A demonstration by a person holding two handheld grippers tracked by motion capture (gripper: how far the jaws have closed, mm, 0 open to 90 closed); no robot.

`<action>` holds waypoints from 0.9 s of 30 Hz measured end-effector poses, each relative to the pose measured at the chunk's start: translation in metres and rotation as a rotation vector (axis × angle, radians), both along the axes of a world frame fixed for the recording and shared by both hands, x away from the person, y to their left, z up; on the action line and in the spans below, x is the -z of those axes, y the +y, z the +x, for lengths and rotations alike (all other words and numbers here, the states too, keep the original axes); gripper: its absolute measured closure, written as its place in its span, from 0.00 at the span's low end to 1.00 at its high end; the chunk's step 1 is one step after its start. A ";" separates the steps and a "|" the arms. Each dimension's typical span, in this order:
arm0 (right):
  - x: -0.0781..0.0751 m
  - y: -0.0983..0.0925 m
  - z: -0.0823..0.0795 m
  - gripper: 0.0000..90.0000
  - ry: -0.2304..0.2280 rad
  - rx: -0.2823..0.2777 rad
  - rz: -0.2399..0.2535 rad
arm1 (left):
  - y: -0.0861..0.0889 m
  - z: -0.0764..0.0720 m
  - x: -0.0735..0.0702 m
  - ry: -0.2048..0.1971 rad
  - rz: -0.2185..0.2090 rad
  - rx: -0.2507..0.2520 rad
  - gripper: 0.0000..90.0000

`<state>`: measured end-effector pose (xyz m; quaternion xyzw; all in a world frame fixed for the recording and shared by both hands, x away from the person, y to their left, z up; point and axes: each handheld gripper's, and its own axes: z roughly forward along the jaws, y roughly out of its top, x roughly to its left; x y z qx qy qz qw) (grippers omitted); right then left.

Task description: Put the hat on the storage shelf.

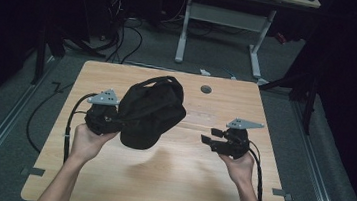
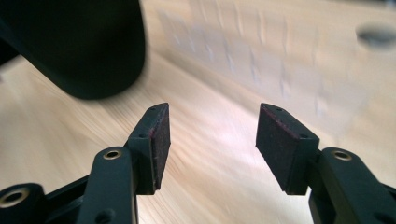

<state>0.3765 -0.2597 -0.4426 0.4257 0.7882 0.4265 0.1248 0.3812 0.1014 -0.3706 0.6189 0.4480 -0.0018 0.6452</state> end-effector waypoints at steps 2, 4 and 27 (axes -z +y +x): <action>0.020 -0.003 -0.002 0.51 0.027 0.030 -0.030 | 0.000 0.006 -0.003 0.008 -0.014 -0.015 0.96; 0.039 -0.007 -0.004 0.51 0.057 0.054 -0.059 | 0.000 0.011 -0.005 0.008 -0.014 -0.025 0.96; 0.088 -0.021 -0.010 0.44 -0.014 0.245 -0.211 | 0.010 0.055 -0.009 0.007 -0.131 -0.231 0.95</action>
